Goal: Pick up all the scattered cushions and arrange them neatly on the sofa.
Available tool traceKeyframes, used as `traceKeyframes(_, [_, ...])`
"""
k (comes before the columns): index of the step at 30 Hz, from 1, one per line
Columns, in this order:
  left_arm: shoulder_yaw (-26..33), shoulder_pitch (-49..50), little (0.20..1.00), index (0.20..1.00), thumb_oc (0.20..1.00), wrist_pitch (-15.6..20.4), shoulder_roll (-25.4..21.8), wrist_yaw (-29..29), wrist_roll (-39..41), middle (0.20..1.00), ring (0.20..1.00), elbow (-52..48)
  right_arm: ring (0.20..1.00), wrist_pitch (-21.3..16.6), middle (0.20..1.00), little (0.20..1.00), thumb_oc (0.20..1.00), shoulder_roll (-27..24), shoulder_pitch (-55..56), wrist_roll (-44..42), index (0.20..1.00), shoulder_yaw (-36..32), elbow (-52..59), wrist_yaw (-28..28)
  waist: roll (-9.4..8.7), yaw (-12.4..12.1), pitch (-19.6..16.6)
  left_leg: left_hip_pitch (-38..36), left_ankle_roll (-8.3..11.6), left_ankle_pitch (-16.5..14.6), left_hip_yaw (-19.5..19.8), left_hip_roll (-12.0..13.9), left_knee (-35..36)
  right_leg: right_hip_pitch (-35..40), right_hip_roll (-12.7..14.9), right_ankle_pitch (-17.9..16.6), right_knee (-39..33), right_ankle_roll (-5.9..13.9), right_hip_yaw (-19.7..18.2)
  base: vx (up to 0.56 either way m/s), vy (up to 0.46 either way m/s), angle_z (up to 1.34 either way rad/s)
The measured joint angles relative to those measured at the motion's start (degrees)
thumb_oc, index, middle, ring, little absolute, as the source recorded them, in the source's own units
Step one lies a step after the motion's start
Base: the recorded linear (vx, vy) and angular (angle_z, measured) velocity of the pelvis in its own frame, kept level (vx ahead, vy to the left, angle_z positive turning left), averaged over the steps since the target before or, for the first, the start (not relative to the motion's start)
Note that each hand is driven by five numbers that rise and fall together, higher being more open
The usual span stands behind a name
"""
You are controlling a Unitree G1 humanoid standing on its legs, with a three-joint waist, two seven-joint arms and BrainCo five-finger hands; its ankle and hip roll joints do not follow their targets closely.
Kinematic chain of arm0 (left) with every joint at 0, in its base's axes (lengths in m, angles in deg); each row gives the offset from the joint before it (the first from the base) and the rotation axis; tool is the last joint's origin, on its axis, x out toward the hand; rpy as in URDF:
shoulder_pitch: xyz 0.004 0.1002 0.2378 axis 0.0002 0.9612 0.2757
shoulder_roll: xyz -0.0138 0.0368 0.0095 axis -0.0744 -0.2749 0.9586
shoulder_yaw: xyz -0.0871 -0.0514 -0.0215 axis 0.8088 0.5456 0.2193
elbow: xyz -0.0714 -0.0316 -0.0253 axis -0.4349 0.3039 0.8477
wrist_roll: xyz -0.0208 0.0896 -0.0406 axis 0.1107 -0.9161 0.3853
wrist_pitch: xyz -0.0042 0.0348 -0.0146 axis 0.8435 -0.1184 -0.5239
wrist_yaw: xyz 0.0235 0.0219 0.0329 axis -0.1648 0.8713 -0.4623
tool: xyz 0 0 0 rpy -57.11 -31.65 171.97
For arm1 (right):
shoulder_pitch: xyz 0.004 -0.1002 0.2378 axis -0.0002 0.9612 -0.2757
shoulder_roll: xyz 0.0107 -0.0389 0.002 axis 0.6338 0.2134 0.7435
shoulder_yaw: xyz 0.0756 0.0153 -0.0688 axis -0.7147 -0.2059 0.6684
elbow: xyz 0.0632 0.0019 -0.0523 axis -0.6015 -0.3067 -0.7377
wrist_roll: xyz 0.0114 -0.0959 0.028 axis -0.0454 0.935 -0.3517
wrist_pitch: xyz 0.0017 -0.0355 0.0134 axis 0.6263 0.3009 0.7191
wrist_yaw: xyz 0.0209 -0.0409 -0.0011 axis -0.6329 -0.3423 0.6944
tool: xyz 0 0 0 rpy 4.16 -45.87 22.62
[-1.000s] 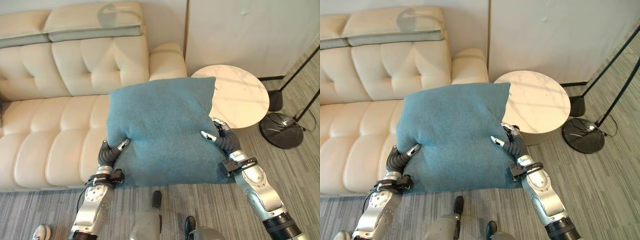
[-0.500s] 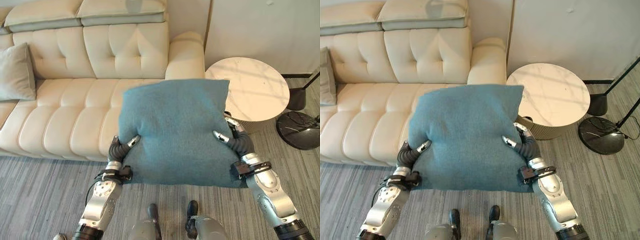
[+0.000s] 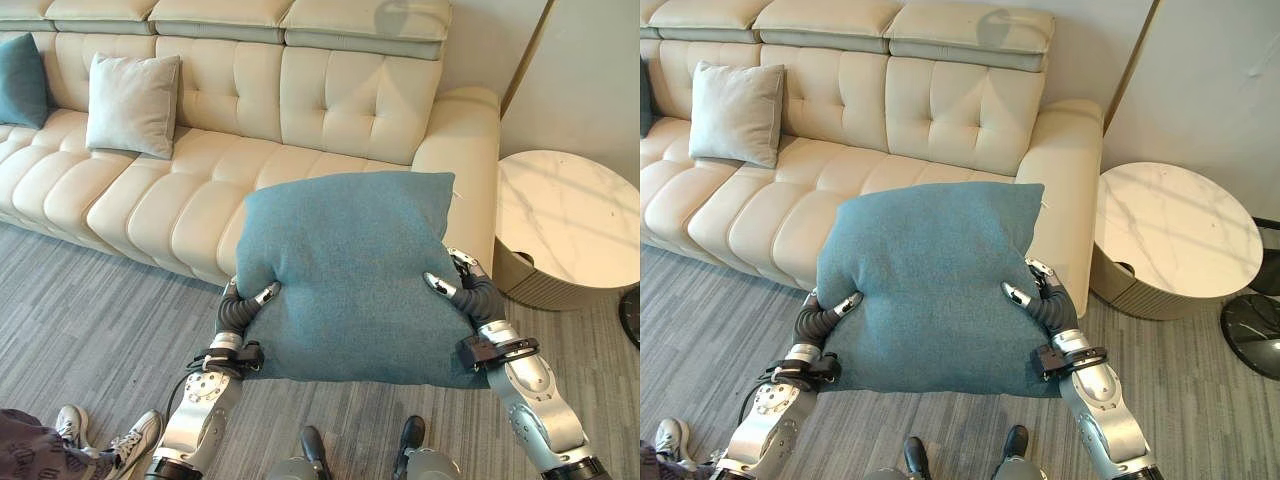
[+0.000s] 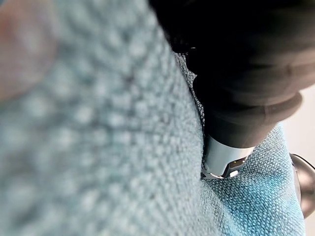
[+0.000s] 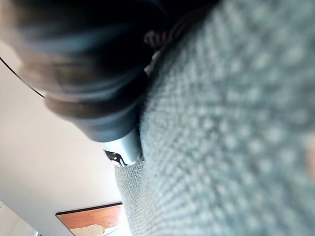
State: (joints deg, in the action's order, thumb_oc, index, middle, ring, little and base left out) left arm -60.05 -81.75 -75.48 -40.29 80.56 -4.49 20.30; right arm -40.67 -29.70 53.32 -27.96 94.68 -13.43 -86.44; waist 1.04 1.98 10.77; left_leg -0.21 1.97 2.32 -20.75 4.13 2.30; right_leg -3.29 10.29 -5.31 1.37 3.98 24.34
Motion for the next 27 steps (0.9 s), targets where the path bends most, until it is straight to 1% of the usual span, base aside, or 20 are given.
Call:
traceKeyframes(6, [0.4,-0.2,0.2,0.2,0.2,0.0,-0.2,0.4,0.0,0.2,0.2,0.0,0.2,0.0,0.2,0.2,0.2,1.1,0.1,-2.2,0.2,0.2,0.0,0.0,-1.36,0.6,-0.4,1.6,-1.29,-0.6,0.7,-1.5,-1.0,-2.2,2.0,0.2,3.0,0.46,-1.0,0.03,0.269,0.04])
traceKeyframes(7, [0.3,-0.5,0.2,0.2,0.2,0.0,-0.2,0.4,0.0,0.2,0.2,0.2,0.2,0.0,0.2,0.2,0.2,1.1,0.2,-2.3,0.2,0.1,0.0,0.0,-1.38,0.6,-0.3,2.5,-1.9,-1.8,1.2,-1.9,-1.9,-2.9,3.0,0.5,4.9,1.03,-0.9,0.06,0.33,0.4])
traceKeyframes(8, [-0.2,-1.3,0.2,0.2,0.2,-0.2,0.3,0.5,0.0,0.2,0.2,1.4,0.2,0.0,0.2,0.2,0.2,0.8,0.6,-3.3,0.2,0.0,-0.2,0.0,-0.55,0.9,-0.3,3.9,-2.63,-1.7,2.9,-2.1,-4.0,-5.4,4.5,1.1,10.9,0.74,-1.5,0.0,0.147,0.44])
traceKeyframes(9, [-0.3,-1.6,0.2,0.2,0.2,-0.3,0.3,0.5,0.0,0.2,0.2,1.7,0.2,0.0,0.2,0.2,0.2,0.5,0.8,-3.8,0.2,0.0,-0.3,0.0,-0.27,1.3,-0.2,4.3,-3.35,-2.3,3.6,-2.1,-4.9,-6.5,5.2,1.1,14.4,0.74,-3.0,0.17,0.2,0.69])
traceKeyframes(10, [-0.6,-1.6,0.2,0.2,0.2,-0.4,0.0,0.6,0.0,0.2,0.2,1.9,0.2,0.1,0.2,0.2,0.2,0.4,1.6,-4.3,0.2,0.3,-0.3,0.1,-0.22,2.0,-0.2,3.6,-4.26,-2.5,5.1,-2.5,-5.0,-8.4,6.0,2.1,19.0,0.94,-6.0,0.23,0.204,0.41])
traceKeyframes(11, [-0.3,-1.6,0.2,0.2,0.2,-0.3,-0.3,0.7,0.0,0.2,0.2,2.1,0.2,0.1,0.2,0.2,0.2,0.5,1.4,-4.4,0.2,0.5,-0.4,0.4,-0.85,1.9,0.2,3.4,-5.5,-3.1,6.7,-3.2,-4.7,-11.2,5.7,5.0,25.8,1.69,-9.1,0.31,0.247,0.62])
traceKeyframes(12, [-0.3,-1.8,0.2,0.2,0.2,-0.4,-0.9,0.7,0.0,0.2,0.2,2.9,0.2,0.1,0.2,0.2,0.2,1.1,1.9,-4.6,0.2,0.4,-0.3,1.1,-0.8,2.3,0.2,4.0,-6.21,-3.2,8.1,-2.8,-4.7,-12.4,2.3,9.1,27.2,2.04,-13.6,0.34,0.17,0.44])
traceKeyframes(13, [-0.6,-1.8,0.2,0.2,0.2,-0.5,-1.4,0.8,0.0,0.2,0.2,2.9,0.2,0.1,0.2,0.2,0.2,1.1,1.8,-5.2,0.2,0.4,-0.3,1.3,-1.1,2.3,0.4,4.0,-6.42,-3.1,8.4,-3.2,-4.5,-13.2,0.3,10.3,25.2,1.44,-13.7,0.34,0.126,0.5])
traceKeyframes(14, [-0.7,-2.1,0.2,0.2,0.2,-0.5,-1.7,0.8,0.0,0.2,0.2,3.0,0.2,0.0,0.2,0.2,0.2,1.0,1.4,-5.6,0.2,0.2,-0.3,1.6,-1.29,2.4,1.3,4.4,-6.63,-3.2,9.3,-3.3,-5.4,-14.8,-2.0,10.8,22.8,1.92,-14.4,0.26,0.084,0.33])
traceKeyframes(15, [-0.8,-2.5,0.2,0.2,0.2,-0.5,-1.7,0.8,0.0,0.2,0.2,3.1,0.2,0.0,0.2,0.2,0.2,0.9,1.3,-6.0,0.2,0.1,-0.3,1.7,-0.9,2.7,1.7,5.0,-6.64,-3.2,10.2,-3.3,-5.6,-15.2,-3.1,10.7,20.6,1.99,-14.8,0.23,0.041,0.66])
traceKeyframes(16, [-0.8,-2.6,0.2,0.2,0.2,-0.5,-1.6,0.9,0.0,0.2,0.2,3.1,0.2,0.0,0.2,0.2,0.2,0.8,1.5,-6.5,0.2,-0.1,-0.3,1.7,-1.03,4.1,2.1,5.3,-6.8,-3.3,11.6,-4.0,-5.9,-16.2,-3.6,10.3,17.0,2.45,-14.7,0.26,0.024,0.8])
traceKeyframes(17, [-0.9,-2.5,0.2,0.2,0.2,-0.5,-1.6,1.2,0.0,0.2,0.2,3.2,0.2,0.0,0.2,0.2,0.2,0.9,1.7,-6.6,0.2,-0.2,-0.3,1.7,-1.38,4.4,2.3,4.9,-6.79,-3.3,12.1,-4.5,-5.9,-16.1,-3.4,9.0,15.2,2.36,-14.6,0.41,0.022,0.77])
traceKeyframes(19, [-1.0,-2.5,0.2,0.2,0.2,-0.6,-0.7,1.4,-0.1,0.2,0.2,3.9,0.2,0.0,0.2,0.2,0.2,0.8,1.8,-6.6,0.2,-0.5,-0.3,1.9,-1.34,4.8,3.1,5.0,-6.12,-4.6,14.1,-4.6,-7.3,-17.0,-3.5,7.1,10.8,3.5,-14.1,0.42,-0.005,0.55])
traceKeyframes(21, [-1.6,-2.5,0.2,0.2,0.2,-0.6,-0.5,2.0,-0.1,0.2,0.2,3.9,0.2,0.0,0.2,0.2,0.2,1.0,2.9,-6.9,0.2,-1.9,-0.3,2.5,-1.76,5.2,3.2,4.6,-3.5,-6.2,17.4,-4.7,-8.0,-16.0,-1.9,5.7,6.4,4.3,-11.1,0.54,-0.038,0.77])
traceKeyframes(22, [-2.0,-2.4,0.2,0.2,0.2,-0.7,-0.8,2.3,-0.1,0.2,0.2,4.0,0.2,0.1,0.2,0.2,0.2,1.0,3.6,-7.5,0.2,-2.1,-0.5,2.6,-1.99,5.4,3.3,3.7,-2.43,-6.5,18.2,-5.1,-8.6,-14.6,-1.8,3.0,5.6,4.28,-9.5,0.65,-0.078,0.61])
traceKeyframes(23, [-2.0,-2.4,0.2,0.2,0.2,-0.9,-0.2,2.4,-0.3,0.2,0.2,4.0,0.2,0.1,0.2,0.2,0.2,0.8,3.6,-7.7,0.2,-2.5,-0.6,2.8,-1.77,5.3,3.4,4.6,-0.56,-9.5,18.1,-4.9,-14.5,-14.2,-1.5,2.8,6.8,4.31,-7.4,0.49,-0.072,0.25])
traceKeyframes(24, [-2.0,-2.0,0.2,0.2,0.2,-1.0,0.2,2.5,-0.3,0.2,0.2,4.0,0.2,0.3,0.2,0.2,0.2,0.4,3.8,-7.7,0.2,-2.7,-0.6,2.9,-1.4,5.0,3.3,4.5,-0.04,-11.2,17.1,-4.8,-18.4,-13.8,-1.1,2.6,7.5,4.12,-5.3,0.4,-0.081,-0.13])
traceKeyframes(25, [-2.0,-1.3,0.2,0.2,0.2,-1.1,0.6,2.7,-0.9,0.2,0.2,4.0,0.2,0.4,0.2,0.2,0.2,-0.5,4.3,-7.8,0.2,-2.9,-0.3,3.1,-0.01,5.3,3.2,1.9,0.6,-15.3,16.1,-4.0,-22.0,-12.3,-1.7,2.8,8.9,3.82,-1.6,0.48,-0.106,-0.1])
traceKeyframes(26, [-1.9,-1.4,0.2,0.2,0.2,-1.2,0.9,3.3,-1.8,0.2,0.2,3.9,0.2,0.4,0.2,0.2,0.2,-1.0,5.5,-8.0,0.2,-3.2,-0.2,3.3,1.36,6.7,2.8,-1.1,0.5,-17.3,15.2,-2.6,-20.3,-11.2,-3.4,4.5,10.6,2.07,-0.2,0.55,-0.138,0.26])
traceKeyframes(27, [-1.9,-2.0,0.2,0.2,0.2,-1.2,1.4,4.0,-1.8,0.2,0.2,3.8,0.2,0.4,0.2,0.2,0.2,-1.1,6.6,-8.8,0.2,-3.5,-0.1,3.4,1.46,8.2,2.6,-3.0,0.87,-17.6,15.7,-1.2,-17.7,-10.7,-4.5,6.5,12.2,-0.44,0.3,0.33,-0.101,0.54])
